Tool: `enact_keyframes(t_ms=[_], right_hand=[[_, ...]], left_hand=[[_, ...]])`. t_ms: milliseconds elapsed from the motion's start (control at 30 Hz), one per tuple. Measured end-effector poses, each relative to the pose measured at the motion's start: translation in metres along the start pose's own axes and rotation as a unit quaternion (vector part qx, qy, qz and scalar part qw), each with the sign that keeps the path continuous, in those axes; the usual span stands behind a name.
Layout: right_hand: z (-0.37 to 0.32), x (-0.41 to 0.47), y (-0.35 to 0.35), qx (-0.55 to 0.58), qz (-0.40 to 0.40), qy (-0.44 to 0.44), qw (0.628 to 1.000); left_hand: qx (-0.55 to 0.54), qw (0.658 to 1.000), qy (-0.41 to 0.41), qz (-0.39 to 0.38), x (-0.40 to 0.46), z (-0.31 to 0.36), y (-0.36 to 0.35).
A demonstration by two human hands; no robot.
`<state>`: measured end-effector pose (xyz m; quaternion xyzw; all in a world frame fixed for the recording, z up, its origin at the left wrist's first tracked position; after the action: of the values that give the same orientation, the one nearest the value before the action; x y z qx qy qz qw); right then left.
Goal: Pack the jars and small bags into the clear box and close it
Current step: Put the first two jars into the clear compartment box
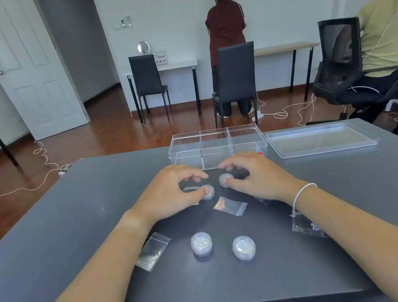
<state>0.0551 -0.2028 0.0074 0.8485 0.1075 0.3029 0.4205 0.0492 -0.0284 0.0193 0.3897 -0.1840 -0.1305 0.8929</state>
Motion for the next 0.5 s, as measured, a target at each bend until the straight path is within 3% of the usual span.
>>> enact_keyframes(t_ms=[500], right_hand=[[0.0023, -0.0009, -0.0003, 0.039, -0.004, -0.028, 0.999]], left_hand=[[0.025, 1.000, 0.000, -0.008, 0.0029, 0.0038, -0.0072]])
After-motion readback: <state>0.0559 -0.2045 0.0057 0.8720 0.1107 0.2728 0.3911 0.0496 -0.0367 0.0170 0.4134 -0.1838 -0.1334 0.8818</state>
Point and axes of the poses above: each hand's wrist, its own x-axis towards the middle knuckle, its own y-axis out of the back of the hand, z = x × y, the point moved 6 cm from there along x, towards the middle knuckle, and after that the axes turned 9 degrees about y, right-handed, at the moved point
